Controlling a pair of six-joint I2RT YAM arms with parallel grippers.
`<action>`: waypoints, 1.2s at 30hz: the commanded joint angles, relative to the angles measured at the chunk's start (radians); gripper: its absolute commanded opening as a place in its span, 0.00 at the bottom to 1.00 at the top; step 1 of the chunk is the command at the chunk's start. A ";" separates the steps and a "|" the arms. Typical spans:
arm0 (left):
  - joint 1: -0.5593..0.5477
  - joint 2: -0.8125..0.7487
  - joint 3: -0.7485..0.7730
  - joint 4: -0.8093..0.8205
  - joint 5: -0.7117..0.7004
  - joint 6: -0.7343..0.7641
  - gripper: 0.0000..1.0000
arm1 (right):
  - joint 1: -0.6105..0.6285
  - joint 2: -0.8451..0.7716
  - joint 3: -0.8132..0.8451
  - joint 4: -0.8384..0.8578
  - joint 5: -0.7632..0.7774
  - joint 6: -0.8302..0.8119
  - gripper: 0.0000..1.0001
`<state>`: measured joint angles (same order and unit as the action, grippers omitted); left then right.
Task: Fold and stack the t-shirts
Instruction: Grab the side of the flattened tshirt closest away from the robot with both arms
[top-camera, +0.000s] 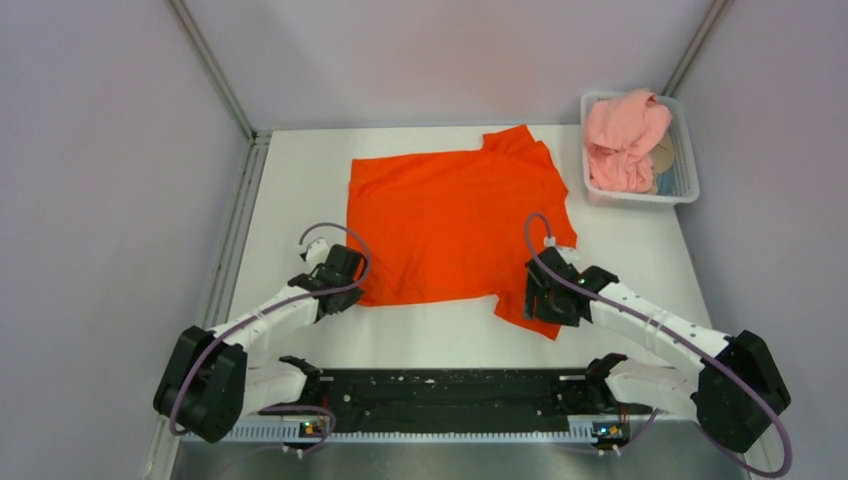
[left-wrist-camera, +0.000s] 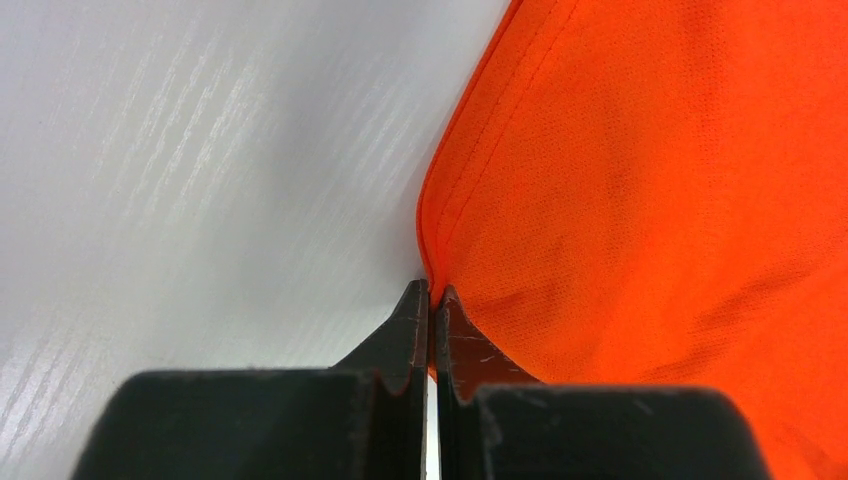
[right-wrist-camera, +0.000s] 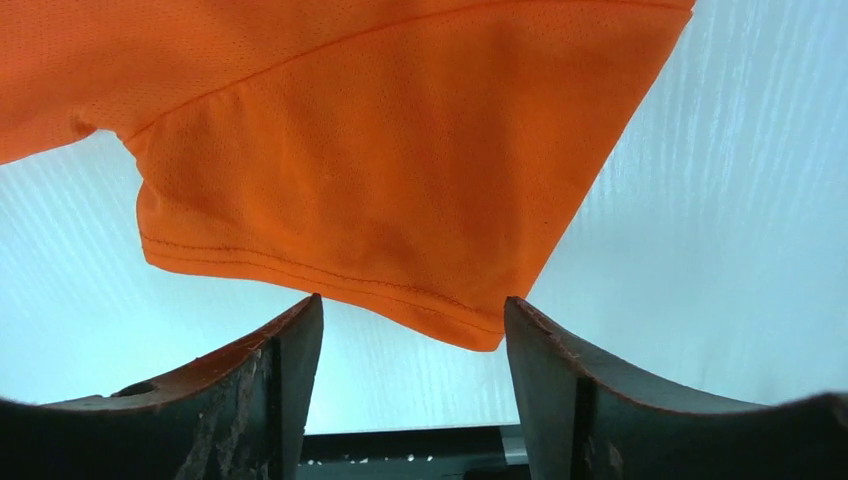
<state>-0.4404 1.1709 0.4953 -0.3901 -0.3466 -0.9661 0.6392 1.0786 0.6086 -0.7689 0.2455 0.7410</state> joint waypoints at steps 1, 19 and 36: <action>-0.001 -0.022 -0.014 -0.008 -0.027 0.006 0.00 | 0.013 0.040 -0.030 0.010 -0.031 0.054 0.63; 0.000 -0.114 -0.028 -0.136 -0.042 -0.035 0.00 | 0.068 0.062 -0.079 0.018 -0.176 0.055 0.00; -0.001 -0.294 -0.038 -0.187 0.039 -0.040 0.00 | 0.305 0.024 0.082 -0.037 0.041 0.118 0.00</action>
<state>-0.4404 0.8768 0.4053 -0.6044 -0.3153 -1.0187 0.9470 1.1015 0.5781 -0.8303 0.1593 0.8608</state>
